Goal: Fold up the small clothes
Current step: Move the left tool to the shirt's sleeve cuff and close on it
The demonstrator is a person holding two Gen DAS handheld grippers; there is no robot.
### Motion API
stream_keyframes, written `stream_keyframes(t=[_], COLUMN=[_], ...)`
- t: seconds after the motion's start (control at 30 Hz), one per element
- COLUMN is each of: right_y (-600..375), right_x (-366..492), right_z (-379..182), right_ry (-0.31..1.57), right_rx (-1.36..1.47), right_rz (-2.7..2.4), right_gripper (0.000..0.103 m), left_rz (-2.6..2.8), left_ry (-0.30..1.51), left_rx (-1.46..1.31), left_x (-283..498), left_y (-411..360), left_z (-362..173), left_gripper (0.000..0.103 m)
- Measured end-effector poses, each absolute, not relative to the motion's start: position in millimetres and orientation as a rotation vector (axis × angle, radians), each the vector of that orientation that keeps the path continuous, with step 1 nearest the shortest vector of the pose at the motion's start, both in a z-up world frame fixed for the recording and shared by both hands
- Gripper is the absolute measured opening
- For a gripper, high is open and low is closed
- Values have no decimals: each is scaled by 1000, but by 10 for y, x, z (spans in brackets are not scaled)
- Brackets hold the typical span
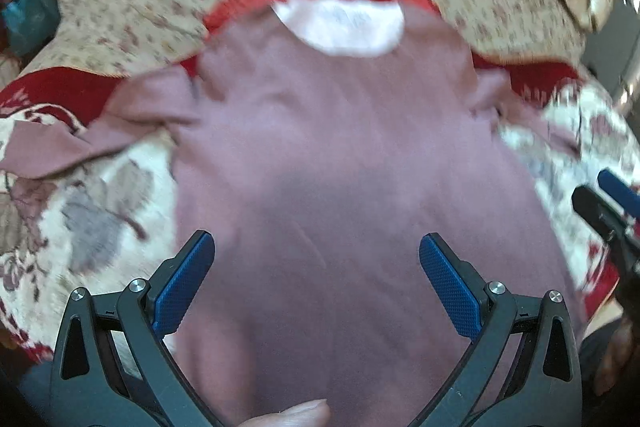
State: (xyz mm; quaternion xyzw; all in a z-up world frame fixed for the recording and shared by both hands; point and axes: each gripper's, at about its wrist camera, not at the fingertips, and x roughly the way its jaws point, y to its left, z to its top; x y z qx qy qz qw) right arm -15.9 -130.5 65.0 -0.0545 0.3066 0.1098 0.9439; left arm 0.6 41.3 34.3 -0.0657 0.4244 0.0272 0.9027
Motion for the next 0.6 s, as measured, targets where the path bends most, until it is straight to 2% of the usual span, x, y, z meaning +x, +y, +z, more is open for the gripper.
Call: stream_keyframes(t=[0.17, 0.33, 0.47, 0.6], right_y=[-1052, -824, -730, -685], right_x=[-23, 355, 557, 686], right_z=[1015, 1302, 1116, 745], right_ry=[542, 509, 537, 671], right_rx=[-135, -102, -56, -78], right_rz=[304, 408, 420, 378], right_gripper=[72, 72, 72, 72], left_rz=[51, 47, 124, 233], left_ry=[791, 826, 861, 936], left_rx=[-219, -264, -278, -276], left_x=[13, 135, 214, 288], left_y=[853, 1423, 2030, 2723], left_z=[879, 1201, 1222, 901], left_gripper=[103, 103, 103, 102])
